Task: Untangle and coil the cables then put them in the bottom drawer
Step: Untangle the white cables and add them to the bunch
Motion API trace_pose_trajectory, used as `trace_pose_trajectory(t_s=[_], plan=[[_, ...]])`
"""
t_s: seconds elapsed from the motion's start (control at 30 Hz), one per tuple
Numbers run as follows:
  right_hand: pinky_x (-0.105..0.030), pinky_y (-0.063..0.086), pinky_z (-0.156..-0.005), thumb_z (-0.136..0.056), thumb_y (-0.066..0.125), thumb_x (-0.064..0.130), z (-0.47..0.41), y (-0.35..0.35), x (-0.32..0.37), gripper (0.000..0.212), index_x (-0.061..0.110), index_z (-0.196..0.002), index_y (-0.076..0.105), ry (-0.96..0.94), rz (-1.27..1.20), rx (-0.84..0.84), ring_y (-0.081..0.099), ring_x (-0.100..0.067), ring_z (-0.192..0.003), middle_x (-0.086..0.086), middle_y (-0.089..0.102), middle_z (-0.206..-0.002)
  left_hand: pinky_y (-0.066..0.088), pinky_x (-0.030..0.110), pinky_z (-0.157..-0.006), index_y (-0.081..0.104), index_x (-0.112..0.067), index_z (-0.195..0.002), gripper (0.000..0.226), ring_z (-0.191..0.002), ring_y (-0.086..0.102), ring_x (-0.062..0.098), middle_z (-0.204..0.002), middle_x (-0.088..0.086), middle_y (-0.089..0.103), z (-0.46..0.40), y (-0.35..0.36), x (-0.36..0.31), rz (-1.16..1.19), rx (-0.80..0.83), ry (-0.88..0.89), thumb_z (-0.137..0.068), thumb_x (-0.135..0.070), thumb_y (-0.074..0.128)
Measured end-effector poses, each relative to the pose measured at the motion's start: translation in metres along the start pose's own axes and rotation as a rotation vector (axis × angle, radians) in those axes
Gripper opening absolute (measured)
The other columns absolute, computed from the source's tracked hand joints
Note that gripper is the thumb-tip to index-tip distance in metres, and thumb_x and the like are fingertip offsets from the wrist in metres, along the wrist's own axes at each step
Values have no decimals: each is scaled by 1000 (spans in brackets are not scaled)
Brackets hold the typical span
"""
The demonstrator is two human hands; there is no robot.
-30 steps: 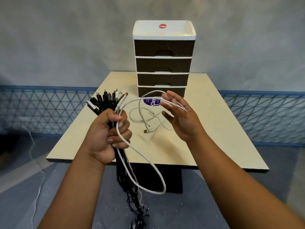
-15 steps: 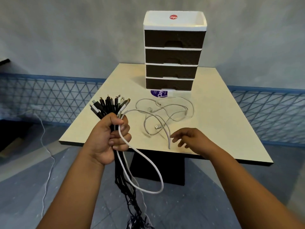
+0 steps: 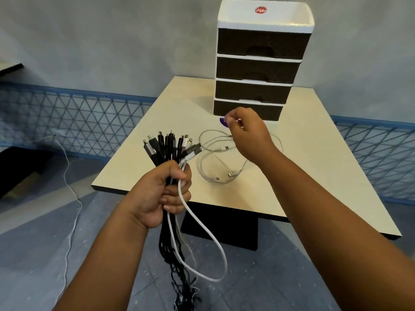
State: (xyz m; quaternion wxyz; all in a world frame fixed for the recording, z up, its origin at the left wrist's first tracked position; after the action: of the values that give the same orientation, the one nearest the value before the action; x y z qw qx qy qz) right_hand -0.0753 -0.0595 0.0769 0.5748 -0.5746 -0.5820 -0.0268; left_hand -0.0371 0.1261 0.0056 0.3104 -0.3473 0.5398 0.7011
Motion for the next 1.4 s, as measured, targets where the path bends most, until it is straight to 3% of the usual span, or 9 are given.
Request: trace_pose_trajectory(t_s=[0.2, 0.4, 0.6, 0.8, 0.87, 0.97, 1.13, 1.27, 1.4], plan=[[-16, 40, -69, -93, 53, 9, 56, -28, -32, 6, 13, -96, 50, -6, -265, -615, 49, -13, -77, -4, 52, -92, 20, 12, -36, 40, -14, -58, 37, -33, 20, 3, -43, -8, 21, -3, -28, -18, 32, -103, 63, -52, -24, 75], [-37, 45, -66, -82, 69, 19, 97, 100, -68, 11, 17, -93, 69, -197, 367, 1, 57, -27, -79, -1, 65, -86, 18, 12, -37, 44, -14, -55, 20, -33, 19, 3, -42, -8, 21, -11, -45, -34, 35, -132, 80, -61, -20, 61], [-35, 44, -59, -80, 74, 13, 85, 111, -81, 6, 15, -84, 71, -147, 436, 19, 59, -30, -73, -2, 64, -78, 18, 12, -37, 45, -14, -56, 26, -33, 22, 2, -43, -8, 20, -23, -42, -46, 38, -44, 75, -58, -23, 70], [-32, 40, -68, -95, 46, 19, 70, 68, -58, 17, 9, -92, 60, -253, 160, -73, 51, -21, -75, -5, 59, -83, 19, 11, -37, 43, -15, -55, 28, -32, 22, 2, -41, -9, 25, -33, -49, -53, 57, -43, 53, -56, -22, 69], [-33, 40, -68, -95, 52, 14, 62, 55, -68, 10, 12, -92, 61, -189, 183, -124, 52, -20, -74, -1, 62, -81, 19, 11, -36, 42, -15, -55, 27, -32, 22, 2, -41, -9, 25, -36, -49, -53, 59, -40, 38, -57, -22, 69], [-33, 36, -66, -93, 58, 19, 50, 78, -105, 8, 19, -91, 66, 1, 452, 77, 55, -26, -82, 3, 65, -84, 18, 11, -37, 42, -15, -54, 23, -32, 20, 2, -41, -9, 24, -41, -49, -54, 34, -55, 18, -61, -19, 63], [-37, 44, -68, -77, 66, 4, 63, 86, -76, 26, 13, -102, 68, -92, 420, -10, 58, -30, -81, -6, 63, -92, 17, 11, -36, 41, -15, -54, 24, -32, 20, 2, -41, -9, 24, -45, -46, -57, 29, -33, 12, -59, -20, 64], [-32, 40, -56, -80, 61, 37, 73, 121, -40, 23, 16, -86, 64, -224, 515, 53, 55, -26, -69, -4, 59, -78, 20, 11, -36, 42, -14, -55, 26, -32, 21, 2, -41, -9, 24, -45, -43, -59, 25, -10, 16, -56, -23, 67], [-29, 27, -53, -80, 71, 29, 78, 149, -43, 16, 19, -70, 63, -247, 552, 158, 53, -24, -62, 1, 54, -67, 20, 10, -36, 40, -14, -56, 31, -31, 22, 2, -41, -8, 25, -41, -40, -63, 30, -19, 35, -55, -23, 69]])
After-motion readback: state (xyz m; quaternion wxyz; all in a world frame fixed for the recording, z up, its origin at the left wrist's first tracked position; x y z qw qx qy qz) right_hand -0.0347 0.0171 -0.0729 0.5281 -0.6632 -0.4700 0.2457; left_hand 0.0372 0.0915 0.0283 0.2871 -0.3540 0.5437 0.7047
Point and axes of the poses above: each hand's wrist, its own z-axis away from the middle knuckle, its own y-axis out of the palm, x = y × z, the point moved 10 cm from there along -z, towards the middle knuckle
